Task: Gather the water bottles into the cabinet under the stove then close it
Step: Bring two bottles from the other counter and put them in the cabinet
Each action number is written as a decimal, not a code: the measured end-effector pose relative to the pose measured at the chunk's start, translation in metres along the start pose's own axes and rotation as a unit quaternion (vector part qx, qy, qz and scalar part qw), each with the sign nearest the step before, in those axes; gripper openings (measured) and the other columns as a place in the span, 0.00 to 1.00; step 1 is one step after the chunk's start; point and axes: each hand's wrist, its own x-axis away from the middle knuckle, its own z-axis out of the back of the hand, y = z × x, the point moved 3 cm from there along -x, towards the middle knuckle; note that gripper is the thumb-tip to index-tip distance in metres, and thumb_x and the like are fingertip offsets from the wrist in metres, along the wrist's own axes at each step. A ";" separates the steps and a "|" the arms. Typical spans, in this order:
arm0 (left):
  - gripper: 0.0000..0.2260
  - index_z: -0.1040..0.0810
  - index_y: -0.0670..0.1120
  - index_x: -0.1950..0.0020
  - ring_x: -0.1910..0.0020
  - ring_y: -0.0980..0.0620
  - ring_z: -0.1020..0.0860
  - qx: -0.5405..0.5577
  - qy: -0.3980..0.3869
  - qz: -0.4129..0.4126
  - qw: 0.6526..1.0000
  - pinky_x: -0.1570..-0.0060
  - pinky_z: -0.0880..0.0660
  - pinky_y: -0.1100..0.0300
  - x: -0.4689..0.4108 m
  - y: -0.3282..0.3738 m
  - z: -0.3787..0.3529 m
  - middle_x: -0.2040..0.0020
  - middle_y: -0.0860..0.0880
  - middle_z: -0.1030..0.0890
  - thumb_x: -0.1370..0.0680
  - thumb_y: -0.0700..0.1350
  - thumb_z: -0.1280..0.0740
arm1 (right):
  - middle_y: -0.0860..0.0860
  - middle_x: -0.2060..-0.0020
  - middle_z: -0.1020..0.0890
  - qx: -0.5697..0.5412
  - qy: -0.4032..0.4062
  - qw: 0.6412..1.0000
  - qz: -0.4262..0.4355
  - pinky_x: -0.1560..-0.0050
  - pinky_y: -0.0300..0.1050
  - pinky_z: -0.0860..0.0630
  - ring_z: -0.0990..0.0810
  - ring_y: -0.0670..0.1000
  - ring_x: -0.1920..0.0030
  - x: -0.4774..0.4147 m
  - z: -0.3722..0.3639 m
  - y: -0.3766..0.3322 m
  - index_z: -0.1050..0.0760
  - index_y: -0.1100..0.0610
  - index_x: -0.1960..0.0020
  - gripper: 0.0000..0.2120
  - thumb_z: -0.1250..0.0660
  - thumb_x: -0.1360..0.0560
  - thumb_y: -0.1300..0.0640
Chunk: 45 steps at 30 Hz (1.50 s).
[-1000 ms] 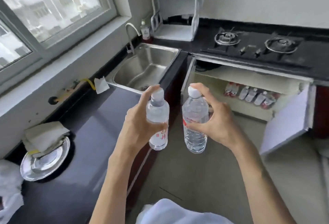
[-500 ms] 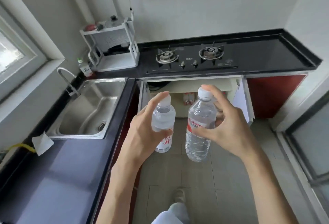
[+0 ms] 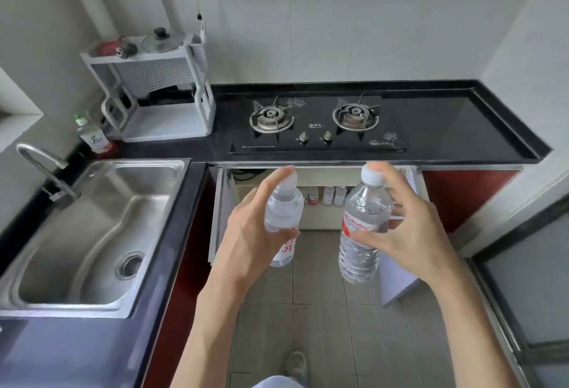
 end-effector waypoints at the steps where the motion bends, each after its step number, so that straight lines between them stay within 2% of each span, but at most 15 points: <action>1: 0.48 0.33 0.74 0.21 0.36 0.49 0.19 -0.007 0.002 -0.005 1.000 0.37 0.17 0.41 -0.013 -0.004 0.002 0.33 0.56 0.19 0.27 0.35 0.18 | 0.42 0.45 0.14 -0.004 -0.006 1.000 -0.005 0.47 0.53 0.14 0.13 0.48 0.48 -0.014 -0.004 0.004 0.31 0.31 0.25 0.52 0.13 0.36 0.66; 5: 0.48 0.34 0.75 0.22 0.38 0.52 0.19 -0.013 0.003 0.006 1.000 0.37 0.17 0.42 -0.059 -0.023 0.008 0.33 0.57 0.19 0.27 0.35 0.18 | 0.45 0.41 0.14 -0.020 -0.010 1.000 -0.013 0.41 0.51 0.15 0.14 0.50 0.44 -0.057 -0.021 0.015 0.32 0.35 0.23 0.52 0.13 0.36 0.65; 11: 0.47 0.34 0.78 0.26 0.39 0.52 0.18 -0.008 -0.014 0.038 0.999 0.38 0.16 0.45 -0.112 -0.042 0.001 0.36 0.59 0.18 0.27 0.35 0.18 | 0.46 0.48 0.14 -0.011 -0.017 0.999 -0.035 0.49 0.60 0.15 0.14 0.56 0.53 -0.101 -0.039 0.038 0.32 0.30 0.26 0.50 0.14 0.36 0.64; 20: 0.48 0.34 0.80 0.27 0.36 0.52 0.18 -0.002 -0.011 0.046 0.999 0.36 0.17 0.43 -0.188 -0.068 -0.011 0.33 0.61 0.20 0.27 0.36 0.18 | 0.49 0.49 0.14 0.002 -0.038 0.997 -0.060 0.50 0.64 0.15 0.15 0.61 0.52 -0.186 -0.048 0.083 0.33 0.31 0.25 0.51 0.14 0.35 0.63; 26: 0.49 0.36 0.82 0.28 0.34 0.51 0.19 -0.002 -0.032 0.077 0.997 0.35 0.18 0.41 -0.242 -0.085 -0.029 0.33 0.61 0.21 0.26 0.36 0.18 | 0.58 0.52 0.16 0.005 -0.051 0.995 -0.080 0.54 0.68 0.17 0.17 0.67 0.55 -0.237 -0.060 0.112 0.34 0.31 0.25 0.49 0.16 0.34 0.63; 33: 0.46 0.36 0.83 0.32 0.40 0.56 0.19 0.017 -0.044 0.096 0.994 0.42 0.18 0.48 -0.278 -0.116 -0.062 0.39 0.63 0.19 0.25 0.36 0.20 | 0.47 0.53 0.15 0.044 -0.017 0.995 -0.089 0.55 0.58 0.16 0.16 0.57 0.57 -0.262 -0.080 0.144 0.33 0.31 0.27 0.46 0.16 0.33 0.62; 40: 0.46 0.37 0.83 0.32 0.42 0.51 0.19 0.008 -0.074 0.130 0.989 0.41 0.17 0.43 -0.283 -0.171 -0.098 0.40 0.63 0.20 0.26 0.37 0.19 | 0.43 0.51 0.16 0.067 -0.026 0.991 -0.112 0.54 0.52 0.17 0.17 0.52 0.55 -0.263 -0.106 0.195 0.32 0.34 0.25 0.44 0.15 0.31 0.60; 42: 0.46 0.37 0.83 0.32 0.42 0.50 0.19 0.016 -0.074 0.153 0.985 0.41 0.17 0.42 -0.280 -0.193 -0.111 0.38 0.61 0.20 0.26 0.38 0.19 | 0.43 0.54 0.17 0.070 -0.036 0.990 -0.117 0.56 0.53 0.17 0.19 0.52 0.58 -0.259 -0.115 0.213 0.32 0.35 0.26 0.43 0.16 0.31 0.60; 45: 0.43 0.36 0.82 0.32 0.42 0.47 0.19 0.029 -0.076 0.181 0.980 0.41 0.17 0.41 -0.276 -0.230 -0.133 0.37 0.57 0.20 0.25 0.39 0.20 | 0.42 0.54 0.18 0.083 -0.059 0.986 -0.130 0.57 0.50 0.17 0.20 0.49 0.59 -0.252 -0.134 0.246 0.32 0.34 0.26 0.44 0.17 0.32 0.61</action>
